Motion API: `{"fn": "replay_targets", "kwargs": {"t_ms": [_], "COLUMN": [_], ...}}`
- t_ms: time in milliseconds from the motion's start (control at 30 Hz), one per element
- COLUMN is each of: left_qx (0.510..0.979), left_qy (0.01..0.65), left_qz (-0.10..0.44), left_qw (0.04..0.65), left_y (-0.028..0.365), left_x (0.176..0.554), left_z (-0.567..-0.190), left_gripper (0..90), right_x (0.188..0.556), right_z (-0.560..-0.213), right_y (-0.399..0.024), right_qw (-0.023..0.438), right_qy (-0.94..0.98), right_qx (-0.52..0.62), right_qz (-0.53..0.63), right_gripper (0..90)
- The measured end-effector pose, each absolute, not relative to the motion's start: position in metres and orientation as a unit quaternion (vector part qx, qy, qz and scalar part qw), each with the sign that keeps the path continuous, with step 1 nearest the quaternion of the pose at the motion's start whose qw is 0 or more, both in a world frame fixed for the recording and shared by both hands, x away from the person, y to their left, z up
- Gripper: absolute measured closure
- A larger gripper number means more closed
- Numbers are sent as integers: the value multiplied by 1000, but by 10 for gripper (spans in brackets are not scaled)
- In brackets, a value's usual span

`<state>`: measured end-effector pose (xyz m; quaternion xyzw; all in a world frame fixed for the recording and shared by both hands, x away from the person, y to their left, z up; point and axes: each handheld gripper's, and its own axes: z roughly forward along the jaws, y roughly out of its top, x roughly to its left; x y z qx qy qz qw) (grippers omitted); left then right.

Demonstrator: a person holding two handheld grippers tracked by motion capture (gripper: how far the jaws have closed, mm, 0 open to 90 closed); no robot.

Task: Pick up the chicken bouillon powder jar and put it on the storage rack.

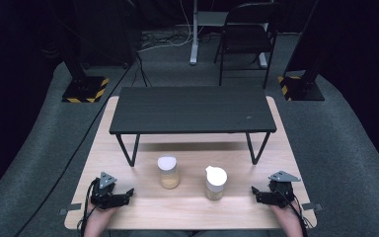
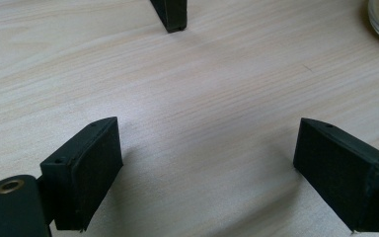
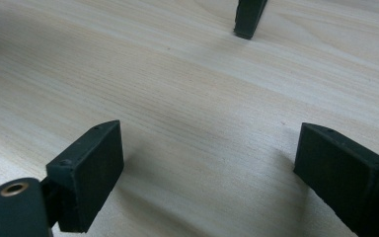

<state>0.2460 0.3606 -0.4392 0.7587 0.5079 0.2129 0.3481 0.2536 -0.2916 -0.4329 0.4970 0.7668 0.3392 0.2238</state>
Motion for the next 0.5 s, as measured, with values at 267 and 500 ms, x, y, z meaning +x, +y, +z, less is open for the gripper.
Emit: {"fn": "replay_targets", "kwargs": {"t_ms": [267, 500], "left_qx": [753, 741], "left_qy": [511, 509], "left_qz": [211, 211], "left_qw": [358, 384], "left_y": [366, 373], "left_x": [244, 236], "left_z": [-439, -437], "left_gripper": [120, 125], "right_x": [254, 254], "right_z": [-433, -433], "right_y": [-291, -291], "right_qw": [224, 224], "right_qy": [767, 766], "right_qx": [497, 498], "right_qz": [339, 339], "right_gripper": [101, 99]}}
